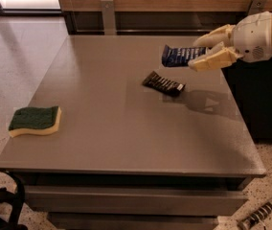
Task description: Move rxbar blueberry near sponge
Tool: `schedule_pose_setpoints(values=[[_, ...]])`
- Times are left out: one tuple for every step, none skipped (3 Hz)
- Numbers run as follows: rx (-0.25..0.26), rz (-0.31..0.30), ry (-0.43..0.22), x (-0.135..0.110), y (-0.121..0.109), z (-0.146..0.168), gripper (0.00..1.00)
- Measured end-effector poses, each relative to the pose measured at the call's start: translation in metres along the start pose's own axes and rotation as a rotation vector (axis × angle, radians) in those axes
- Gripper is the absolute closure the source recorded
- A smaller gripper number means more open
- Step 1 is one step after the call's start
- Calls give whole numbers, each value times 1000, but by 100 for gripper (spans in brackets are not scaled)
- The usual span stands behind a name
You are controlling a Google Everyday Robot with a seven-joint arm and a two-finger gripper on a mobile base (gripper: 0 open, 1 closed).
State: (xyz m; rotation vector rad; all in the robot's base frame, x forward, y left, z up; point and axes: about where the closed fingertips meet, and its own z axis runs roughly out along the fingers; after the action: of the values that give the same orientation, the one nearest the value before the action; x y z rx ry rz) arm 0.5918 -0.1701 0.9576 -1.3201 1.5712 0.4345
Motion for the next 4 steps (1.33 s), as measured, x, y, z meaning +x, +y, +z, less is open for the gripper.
schedule_pose_setpoints(values=[[-118, -51, -18, -7, 26, 22, 100], [-222, -82, -70, -12, 45, 40, 100], [-222, -77, -73, -12, 46, 42, 100], [-221, -49, -59, -21, 74, 62, 100]])
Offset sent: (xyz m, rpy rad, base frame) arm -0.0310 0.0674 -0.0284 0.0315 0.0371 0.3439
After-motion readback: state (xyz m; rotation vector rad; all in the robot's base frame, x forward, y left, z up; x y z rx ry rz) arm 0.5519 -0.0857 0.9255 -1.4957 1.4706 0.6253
